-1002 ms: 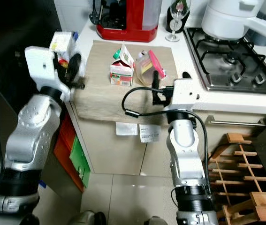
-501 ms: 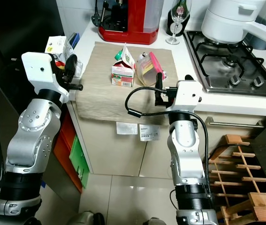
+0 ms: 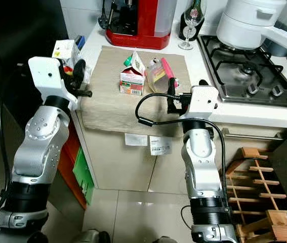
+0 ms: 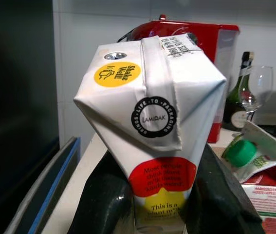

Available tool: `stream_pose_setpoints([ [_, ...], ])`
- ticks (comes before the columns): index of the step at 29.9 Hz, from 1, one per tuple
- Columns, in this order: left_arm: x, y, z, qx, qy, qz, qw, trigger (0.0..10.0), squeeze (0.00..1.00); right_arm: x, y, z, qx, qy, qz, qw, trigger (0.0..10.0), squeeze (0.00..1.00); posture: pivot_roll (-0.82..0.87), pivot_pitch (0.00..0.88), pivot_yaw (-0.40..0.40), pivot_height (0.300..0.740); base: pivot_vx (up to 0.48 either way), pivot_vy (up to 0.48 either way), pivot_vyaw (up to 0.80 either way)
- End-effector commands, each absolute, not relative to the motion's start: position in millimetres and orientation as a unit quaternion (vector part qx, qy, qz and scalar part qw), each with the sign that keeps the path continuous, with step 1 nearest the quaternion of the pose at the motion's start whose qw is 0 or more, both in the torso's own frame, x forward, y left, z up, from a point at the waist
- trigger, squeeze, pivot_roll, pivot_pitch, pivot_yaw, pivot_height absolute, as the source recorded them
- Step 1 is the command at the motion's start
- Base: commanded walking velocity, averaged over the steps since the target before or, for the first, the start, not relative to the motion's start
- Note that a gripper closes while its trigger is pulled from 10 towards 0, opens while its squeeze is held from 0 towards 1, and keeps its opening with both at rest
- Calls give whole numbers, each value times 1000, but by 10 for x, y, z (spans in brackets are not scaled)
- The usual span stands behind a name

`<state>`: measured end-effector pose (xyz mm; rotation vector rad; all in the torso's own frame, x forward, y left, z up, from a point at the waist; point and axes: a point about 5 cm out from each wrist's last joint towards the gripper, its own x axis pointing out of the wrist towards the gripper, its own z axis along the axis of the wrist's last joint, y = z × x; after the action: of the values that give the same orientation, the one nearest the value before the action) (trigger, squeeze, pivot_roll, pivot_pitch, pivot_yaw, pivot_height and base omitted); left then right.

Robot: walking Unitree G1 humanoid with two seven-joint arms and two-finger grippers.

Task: Restocking fridge

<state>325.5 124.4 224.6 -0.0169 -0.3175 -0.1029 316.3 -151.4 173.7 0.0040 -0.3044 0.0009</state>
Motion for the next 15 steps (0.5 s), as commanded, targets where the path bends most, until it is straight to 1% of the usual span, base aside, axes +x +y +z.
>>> stream_pose_setpoints([
  [1, 3278, 1209, 2254, -4, -159, -57, 986, 10000, 0, 3160, -1573, 1750, 6, -154, -9, 988, 10000, 0, -70, 0, 8, 736, -270, 0, 0],
  [15, 3276, 1199, 2244, 2, -160, -61, 985, 10000, 0, 3172, -1536, 1729, 9, -150, -5, 989, 10000, 0, -61, 0, 11, 736, -267, 0, 0],
])
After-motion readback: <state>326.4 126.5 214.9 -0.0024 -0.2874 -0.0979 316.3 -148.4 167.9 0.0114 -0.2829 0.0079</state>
